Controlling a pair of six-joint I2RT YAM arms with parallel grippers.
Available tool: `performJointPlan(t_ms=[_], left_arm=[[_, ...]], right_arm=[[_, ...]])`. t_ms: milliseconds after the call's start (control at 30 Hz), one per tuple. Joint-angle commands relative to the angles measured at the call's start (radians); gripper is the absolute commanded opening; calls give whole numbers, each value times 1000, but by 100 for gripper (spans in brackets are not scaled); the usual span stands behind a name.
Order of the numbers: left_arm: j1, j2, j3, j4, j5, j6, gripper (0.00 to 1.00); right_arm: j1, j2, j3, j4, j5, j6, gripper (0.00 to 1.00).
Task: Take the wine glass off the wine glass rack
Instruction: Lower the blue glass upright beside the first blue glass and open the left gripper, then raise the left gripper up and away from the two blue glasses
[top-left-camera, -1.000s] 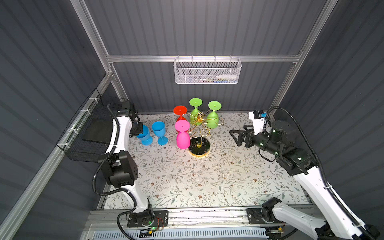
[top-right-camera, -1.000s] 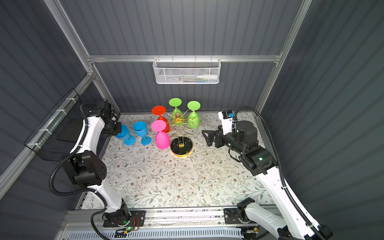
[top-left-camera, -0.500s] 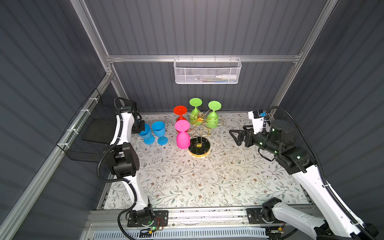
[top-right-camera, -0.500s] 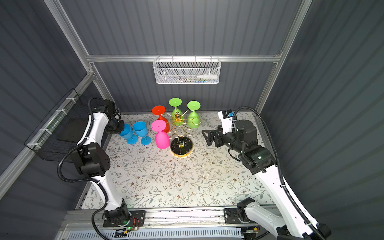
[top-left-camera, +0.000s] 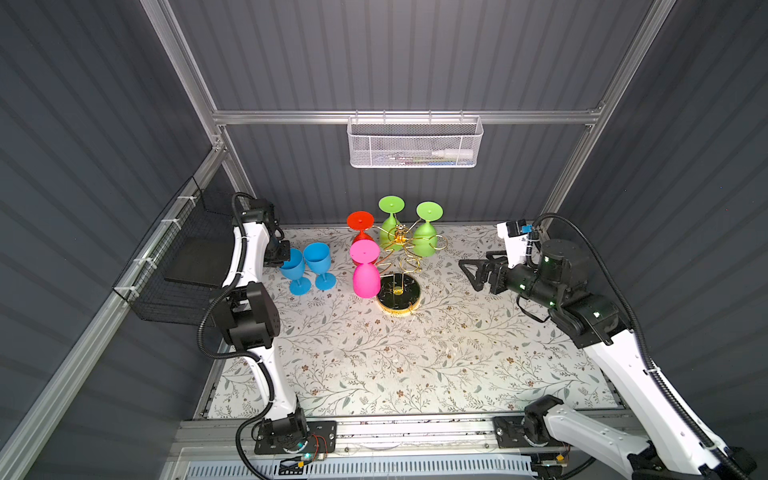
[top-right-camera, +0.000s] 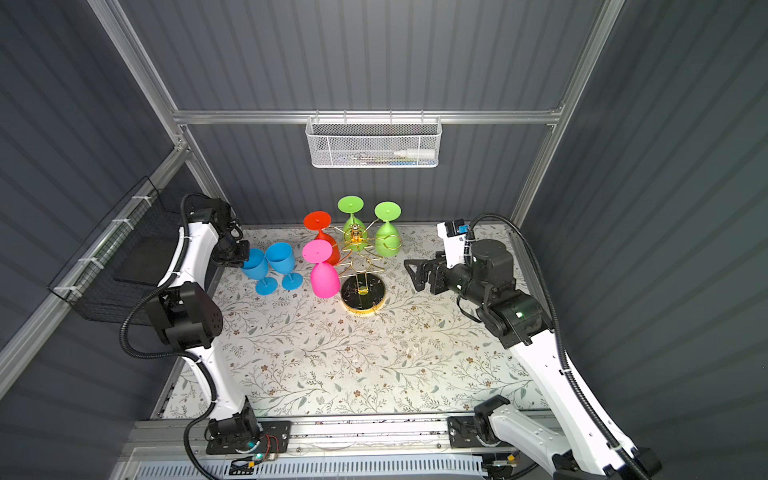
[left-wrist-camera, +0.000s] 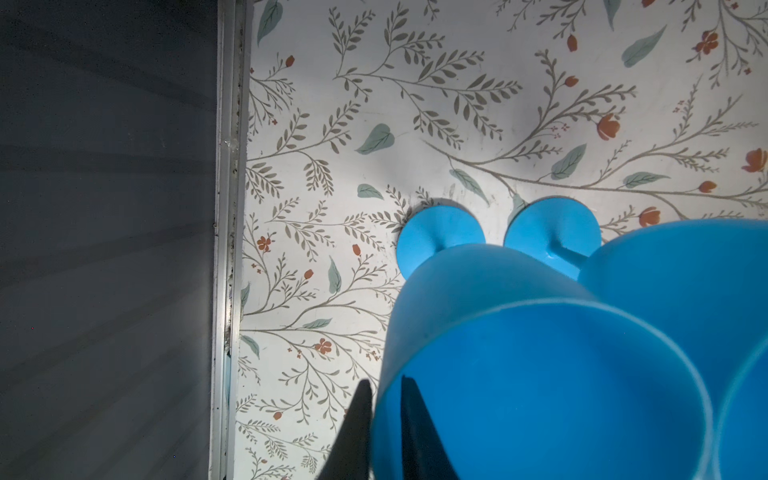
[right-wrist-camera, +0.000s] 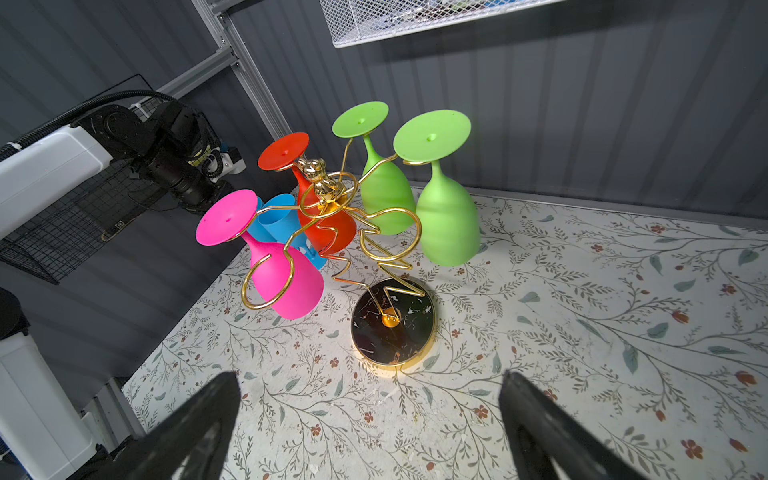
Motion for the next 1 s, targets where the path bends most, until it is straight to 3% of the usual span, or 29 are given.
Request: performJointPlan(t_ms=[0, 400, 700, 967], left_arm=[[10, 9, 41, -31, 19, -18, 19], [12, -50, 72, -24, 23, -24, 26], [11, -193, 94, -15, 3, -30, 29], [12, -340, 44, 55, 151, -62, 31]], right_arm=[[-6, -10, -10, -6, -13, 4, 99], [-12, -15, -7, -6, -14, 4, 99], [-20, -10, 6, -10, -6, -5, 99], [-23, -7, 20, -16, 5, -10, 99]])
